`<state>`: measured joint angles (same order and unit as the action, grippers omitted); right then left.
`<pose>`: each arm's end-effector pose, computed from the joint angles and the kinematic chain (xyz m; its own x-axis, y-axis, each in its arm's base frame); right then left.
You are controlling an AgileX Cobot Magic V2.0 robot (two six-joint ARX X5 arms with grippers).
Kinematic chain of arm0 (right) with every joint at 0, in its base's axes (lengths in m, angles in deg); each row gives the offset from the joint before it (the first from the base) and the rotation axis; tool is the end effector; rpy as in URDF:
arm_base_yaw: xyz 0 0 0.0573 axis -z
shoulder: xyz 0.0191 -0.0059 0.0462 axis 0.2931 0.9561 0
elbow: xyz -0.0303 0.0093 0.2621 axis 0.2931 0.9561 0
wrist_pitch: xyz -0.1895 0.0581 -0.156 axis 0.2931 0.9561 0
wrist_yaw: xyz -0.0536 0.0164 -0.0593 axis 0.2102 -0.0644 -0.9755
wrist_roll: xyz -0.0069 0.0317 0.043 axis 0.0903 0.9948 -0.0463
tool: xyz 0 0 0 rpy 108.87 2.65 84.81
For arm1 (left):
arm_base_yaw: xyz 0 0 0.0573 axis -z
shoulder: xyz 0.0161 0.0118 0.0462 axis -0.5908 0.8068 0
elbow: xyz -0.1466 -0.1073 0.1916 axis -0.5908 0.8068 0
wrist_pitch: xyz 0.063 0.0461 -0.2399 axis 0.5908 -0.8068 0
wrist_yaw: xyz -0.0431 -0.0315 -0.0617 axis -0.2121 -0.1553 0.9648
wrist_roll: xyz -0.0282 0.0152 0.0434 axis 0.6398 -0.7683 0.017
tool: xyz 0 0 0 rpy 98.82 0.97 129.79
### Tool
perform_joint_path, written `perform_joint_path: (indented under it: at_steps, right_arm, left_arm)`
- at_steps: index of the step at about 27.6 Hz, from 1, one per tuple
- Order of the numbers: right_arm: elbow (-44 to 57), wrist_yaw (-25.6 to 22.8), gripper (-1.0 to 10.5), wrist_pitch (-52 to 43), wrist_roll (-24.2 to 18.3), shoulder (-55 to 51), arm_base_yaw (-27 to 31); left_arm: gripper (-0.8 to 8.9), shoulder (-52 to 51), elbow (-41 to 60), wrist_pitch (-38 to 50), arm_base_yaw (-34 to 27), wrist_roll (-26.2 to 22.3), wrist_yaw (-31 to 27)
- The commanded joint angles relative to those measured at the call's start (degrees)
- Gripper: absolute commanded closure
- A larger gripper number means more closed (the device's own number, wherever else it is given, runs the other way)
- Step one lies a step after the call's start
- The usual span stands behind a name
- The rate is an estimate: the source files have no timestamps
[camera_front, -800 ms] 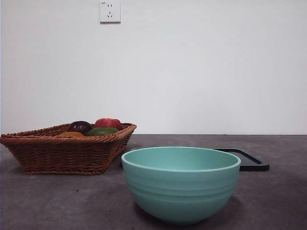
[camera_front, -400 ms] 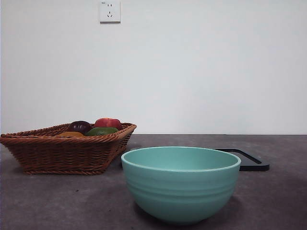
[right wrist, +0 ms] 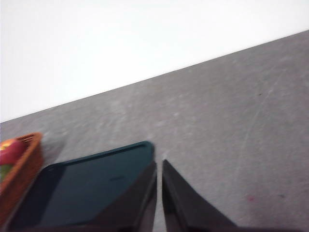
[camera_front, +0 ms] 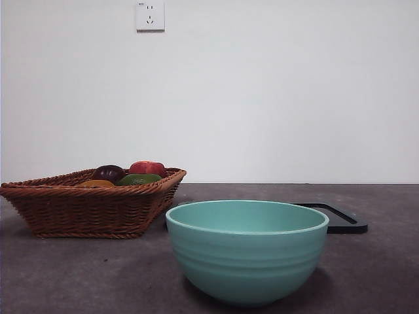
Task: Pick up the wifruite, put it on the bowl, pick up the plate, put it on desk
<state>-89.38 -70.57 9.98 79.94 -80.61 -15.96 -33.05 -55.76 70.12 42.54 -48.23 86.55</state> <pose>0.0742 0.0022 0.2220 0.9861 0.1082 -0.1257 -0.0539 0.9258 0.3743 0.1003 -0.0112 0.2283 0.9883 -0.1139 -0.1016 0.0783 0.9496 -0.3035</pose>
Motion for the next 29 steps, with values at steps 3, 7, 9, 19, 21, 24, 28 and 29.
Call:
perform_joint_path:
  at_steps: [3, 7, 9, 19, 21, 24, 28, 29]
  right_arm:
    - [-7.1, 4.6, 9.4, 4.1, 2.8, 4.9, -0.9]
    - [-13.0, 8.0, 9.4, 8.9, 2.5, 10.1, -1.6]
    - [-16.0, 10.3, 9.4, 11.5, 1.7, 13.1, -2.0]
    - [-30.2, 19.2, 9.4, 23.6, -10.3, 27.3, -4.5]
    - [-33.2, 20.5, 9.4, 26.3, -13.3, 30.1, -5.1]
    - [-36.4, 22.7, 9.4, 29.0, -16.9, 33.5, -6.0]
    - [-39.4, 28.6, 9.4, 30.9, -20.6, 38.8, -7.7]
    - [-39.4, 29.1, 9.4, 30.7, -20.6, 39.6, -8.1]
  left_arm:
    - [7.96, 9.0, -9.6, -2.3, 2.1, 0.7, 3.3]
    - [7.96, 16.3, -17.7, -6.1, 3.9, -0.2, 7.0]
    - [7.96, 19.6, -21.6, -7.5, 4.9, -1.2, 9.2]
    - [7.96, 33.1, -36.9, -17.8, 10.1, -4.2, 19.8]
    - [7.96, 35.6, -39.5, -22.4, 11.1, -5.1, 21.7]
    - [7.96, 38.8, -43.1, -29.8, 12.7, -6.8, 22.4]
    - [7.94, 43.4, -47.3, -40.4, 15.8, -12.8, 22.5]
    - [7.94, 43.9, -47.5, -41.3, 16.3, -12.9, 22.5]
